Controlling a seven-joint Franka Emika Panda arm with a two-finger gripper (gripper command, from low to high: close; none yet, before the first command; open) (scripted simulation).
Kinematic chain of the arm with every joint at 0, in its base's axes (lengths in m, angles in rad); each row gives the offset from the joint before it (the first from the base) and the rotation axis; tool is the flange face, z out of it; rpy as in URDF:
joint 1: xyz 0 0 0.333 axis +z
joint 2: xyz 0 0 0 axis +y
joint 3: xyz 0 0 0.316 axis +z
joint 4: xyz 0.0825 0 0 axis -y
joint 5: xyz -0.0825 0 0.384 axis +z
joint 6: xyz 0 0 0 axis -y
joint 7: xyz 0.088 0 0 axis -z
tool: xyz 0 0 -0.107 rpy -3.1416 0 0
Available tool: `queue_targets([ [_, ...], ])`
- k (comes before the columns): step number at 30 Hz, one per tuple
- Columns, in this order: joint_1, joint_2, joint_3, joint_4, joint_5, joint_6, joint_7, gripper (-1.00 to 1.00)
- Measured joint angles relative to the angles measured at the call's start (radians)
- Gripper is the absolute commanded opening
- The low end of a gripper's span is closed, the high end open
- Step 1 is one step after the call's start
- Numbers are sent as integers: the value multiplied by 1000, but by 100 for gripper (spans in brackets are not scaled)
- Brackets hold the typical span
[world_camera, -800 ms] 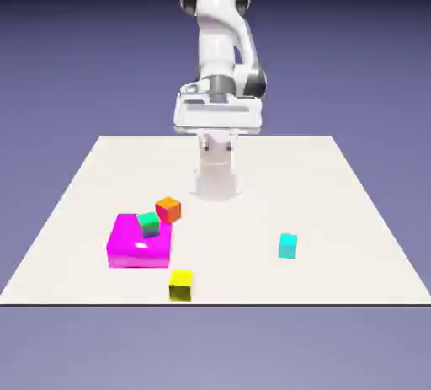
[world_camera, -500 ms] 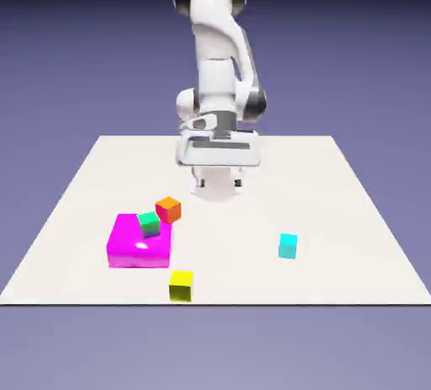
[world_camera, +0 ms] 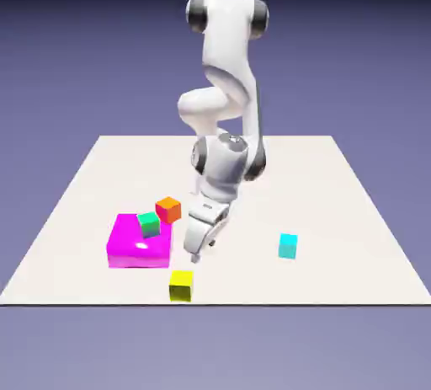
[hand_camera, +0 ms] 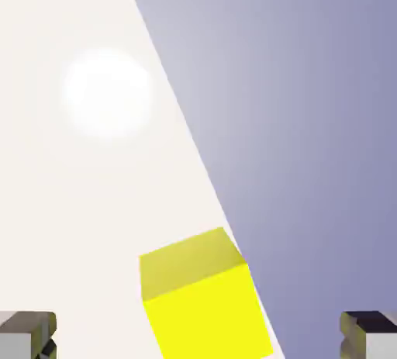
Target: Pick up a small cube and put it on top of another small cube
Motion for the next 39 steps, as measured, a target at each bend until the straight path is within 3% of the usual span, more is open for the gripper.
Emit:
queue_targets([
  [5, 64, 110, -68, 56, -39, -49, -118, 0],
  [9, -15, 254, -17, 81, -8, 76, -124, 0],
  [10, -31, 283, -8, 86, -3, 101, -125, -100],
  [17, 58, 102, -66, 55, -38, -59, -109, -100],
  [32, -358, -387, 43, -27, 0, -680, 525, -100],
  [37, -378, -301, 28, -117, 1, -506, 521, -100],
  [38, -377, -290, 26, -128, 1, -484, 520, 100],
  [39, -375, -290, 26, -128, -2, -483, 522, 100],
])
